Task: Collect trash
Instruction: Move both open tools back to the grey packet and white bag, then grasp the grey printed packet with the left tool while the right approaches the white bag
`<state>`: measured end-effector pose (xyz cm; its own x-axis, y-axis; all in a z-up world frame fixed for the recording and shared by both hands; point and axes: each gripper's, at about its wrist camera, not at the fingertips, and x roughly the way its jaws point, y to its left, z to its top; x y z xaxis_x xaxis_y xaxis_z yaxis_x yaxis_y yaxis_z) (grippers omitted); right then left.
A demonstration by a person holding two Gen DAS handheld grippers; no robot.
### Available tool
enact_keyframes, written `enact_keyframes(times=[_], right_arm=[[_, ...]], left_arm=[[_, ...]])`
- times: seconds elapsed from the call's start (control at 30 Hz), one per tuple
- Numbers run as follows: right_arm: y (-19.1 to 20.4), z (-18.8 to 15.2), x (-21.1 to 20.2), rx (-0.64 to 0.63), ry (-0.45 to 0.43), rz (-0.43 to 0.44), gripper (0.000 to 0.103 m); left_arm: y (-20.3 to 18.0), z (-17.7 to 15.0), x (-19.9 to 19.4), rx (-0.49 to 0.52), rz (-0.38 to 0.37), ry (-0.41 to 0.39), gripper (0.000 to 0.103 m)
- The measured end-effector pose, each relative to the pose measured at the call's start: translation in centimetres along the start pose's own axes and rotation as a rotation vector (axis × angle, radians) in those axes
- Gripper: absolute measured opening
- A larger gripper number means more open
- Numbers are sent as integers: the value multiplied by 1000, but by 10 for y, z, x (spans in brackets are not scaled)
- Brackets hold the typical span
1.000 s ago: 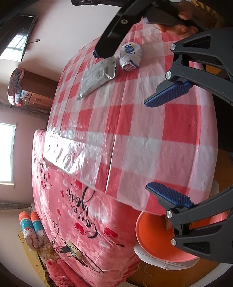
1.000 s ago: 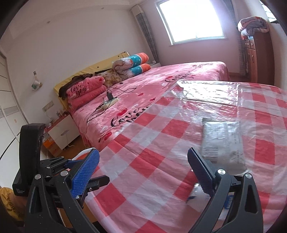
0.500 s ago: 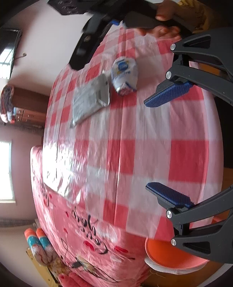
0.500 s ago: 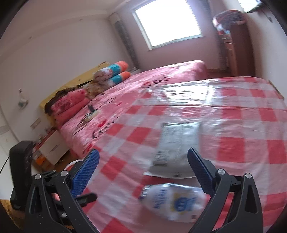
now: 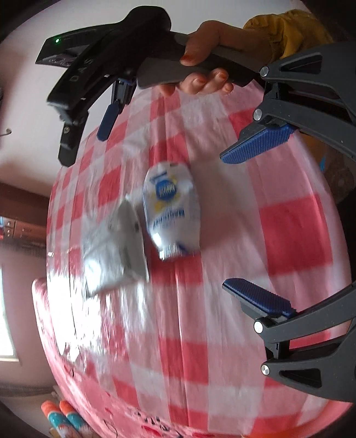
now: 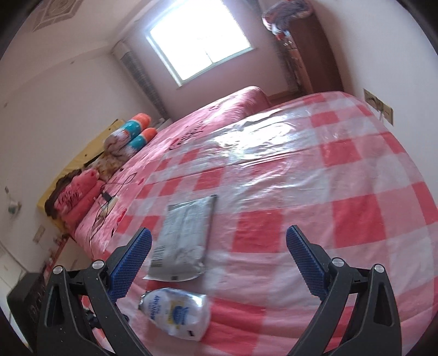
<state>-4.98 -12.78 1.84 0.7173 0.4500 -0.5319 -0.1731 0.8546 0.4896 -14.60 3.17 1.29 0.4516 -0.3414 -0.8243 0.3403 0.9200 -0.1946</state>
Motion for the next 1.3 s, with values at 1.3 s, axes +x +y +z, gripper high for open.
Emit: enact_keyframes(times=[1.3], right_arm=[[-32,-1,3,-12,96,-70,97]], left_arm=[[30,95,30,-333,2,-52,86]])
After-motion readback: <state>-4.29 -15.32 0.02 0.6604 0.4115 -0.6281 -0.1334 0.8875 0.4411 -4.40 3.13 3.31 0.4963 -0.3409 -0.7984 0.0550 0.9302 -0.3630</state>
